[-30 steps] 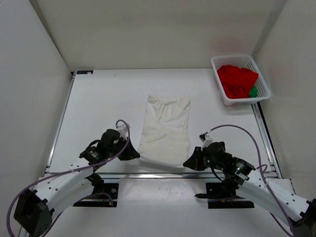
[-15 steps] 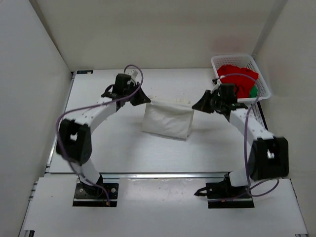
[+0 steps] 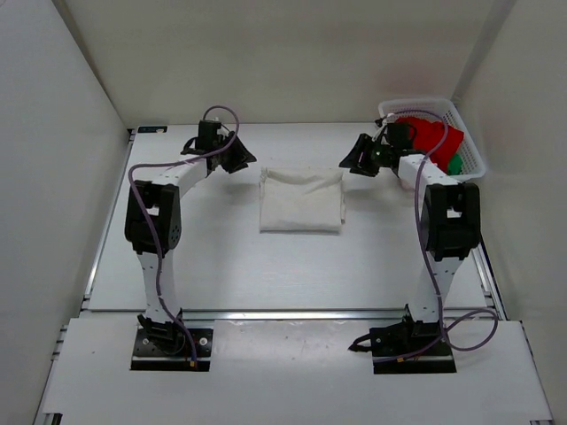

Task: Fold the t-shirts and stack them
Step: Fold the long partially folded tshirt into a neat square, then smooth out wrinkles on the folded tshirt

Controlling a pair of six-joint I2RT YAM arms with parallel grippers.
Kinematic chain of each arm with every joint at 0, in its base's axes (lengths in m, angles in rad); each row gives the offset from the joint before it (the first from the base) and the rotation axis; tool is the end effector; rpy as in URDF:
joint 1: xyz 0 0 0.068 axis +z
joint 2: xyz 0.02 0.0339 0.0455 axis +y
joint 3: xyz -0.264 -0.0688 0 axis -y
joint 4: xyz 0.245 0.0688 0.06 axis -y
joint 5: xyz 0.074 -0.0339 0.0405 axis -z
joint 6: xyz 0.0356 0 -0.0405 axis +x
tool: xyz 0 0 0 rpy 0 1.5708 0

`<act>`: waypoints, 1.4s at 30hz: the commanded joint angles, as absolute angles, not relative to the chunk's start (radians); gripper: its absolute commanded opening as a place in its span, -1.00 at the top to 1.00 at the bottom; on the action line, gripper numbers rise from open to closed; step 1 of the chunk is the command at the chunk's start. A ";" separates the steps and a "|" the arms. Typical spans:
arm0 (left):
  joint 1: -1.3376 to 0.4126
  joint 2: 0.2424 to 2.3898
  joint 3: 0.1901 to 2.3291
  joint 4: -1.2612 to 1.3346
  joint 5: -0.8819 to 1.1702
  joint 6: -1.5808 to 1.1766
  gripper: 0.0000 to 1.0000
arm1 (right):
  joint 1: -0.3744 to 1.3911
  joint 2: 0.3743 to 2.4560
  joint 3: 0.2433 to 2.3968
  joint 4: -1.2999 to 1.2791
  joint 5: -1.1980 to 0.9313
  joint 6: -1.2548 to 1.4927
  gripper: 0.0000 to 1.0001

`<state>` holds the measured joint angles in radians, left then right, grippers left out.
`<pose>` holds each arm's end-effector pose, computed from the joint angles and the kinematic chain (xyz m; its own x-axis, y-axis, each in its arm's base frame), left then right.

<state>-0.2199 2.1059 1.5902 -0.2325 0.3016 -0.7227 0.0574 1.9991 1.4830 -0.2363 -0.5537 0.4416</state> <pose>0.4627 -0.1143 0.1985 -0.7763 -0.4736 -0.4160 -0.1236 0.7615 -0.6363 0.4467 0.0444 0.2137 -0.8015 0.3181 -0.5064 -0.0990 0.7646 0.6369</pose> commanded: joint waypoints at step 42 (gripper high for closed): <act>-0.279 2.046 1.295 0.040 0.365 -0.753 0.31 | 0.178 2.054 1.394 -0.106 -0.554 0.410 1.00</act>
